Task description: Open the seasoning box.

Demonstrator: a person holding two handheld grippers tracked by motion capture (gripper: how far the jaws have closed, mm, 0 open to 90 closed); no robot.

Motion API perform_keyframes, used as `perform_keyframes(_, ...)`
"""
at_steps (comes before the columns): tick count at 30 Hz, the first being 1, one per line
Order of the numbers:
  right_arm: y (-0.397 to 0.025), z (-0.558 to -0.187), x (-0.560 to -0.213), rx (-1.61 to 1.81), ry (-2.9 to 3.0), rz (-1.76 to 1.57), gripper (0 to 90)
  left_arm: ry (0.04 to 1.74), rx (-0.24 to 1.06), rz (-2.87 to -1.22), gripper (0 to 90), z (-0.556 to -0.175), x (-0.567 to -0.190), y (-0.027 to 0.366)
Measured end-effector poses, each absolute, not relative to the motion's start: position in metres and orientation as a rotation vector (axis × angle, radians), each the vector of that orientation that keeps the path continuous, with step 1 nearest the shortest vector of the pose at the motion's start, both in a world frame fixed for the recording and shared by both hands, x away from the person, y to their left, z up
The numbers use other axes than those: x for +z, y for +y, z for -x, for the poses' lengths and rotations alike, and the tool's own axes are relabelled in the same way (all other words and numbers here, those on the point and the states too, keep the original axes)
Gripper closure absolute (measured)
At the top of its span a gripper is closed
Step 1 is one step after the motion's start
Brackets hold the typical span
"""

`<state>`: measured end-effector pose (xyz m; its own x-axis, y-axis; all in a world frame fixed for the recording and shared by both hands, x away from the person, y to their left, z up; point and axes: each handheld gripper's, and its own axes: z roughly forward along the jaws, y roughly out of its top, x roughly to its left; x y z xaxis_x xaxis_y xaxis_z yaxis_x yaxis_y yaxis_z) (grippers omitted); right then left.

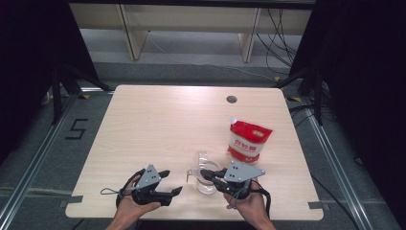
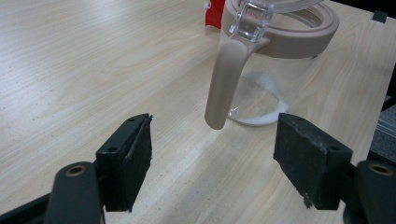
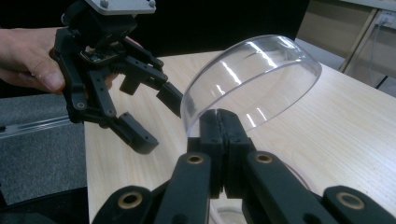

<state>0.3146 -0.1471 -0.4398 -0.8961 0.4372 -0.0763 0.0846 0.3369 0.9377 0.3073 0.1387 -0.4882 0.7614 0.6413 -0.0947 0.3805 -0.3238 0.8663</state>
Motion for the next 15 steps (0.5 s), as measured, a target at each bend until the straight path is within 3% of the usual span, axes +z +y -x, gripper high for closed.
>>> perform_keyframes(15, -0.134, -0.315, -0.442, 1.582, 2.317, -0.43, 88.5, 0.783, 0.335, -1.954, 23.8, -0.306, -0.49, 0.139)
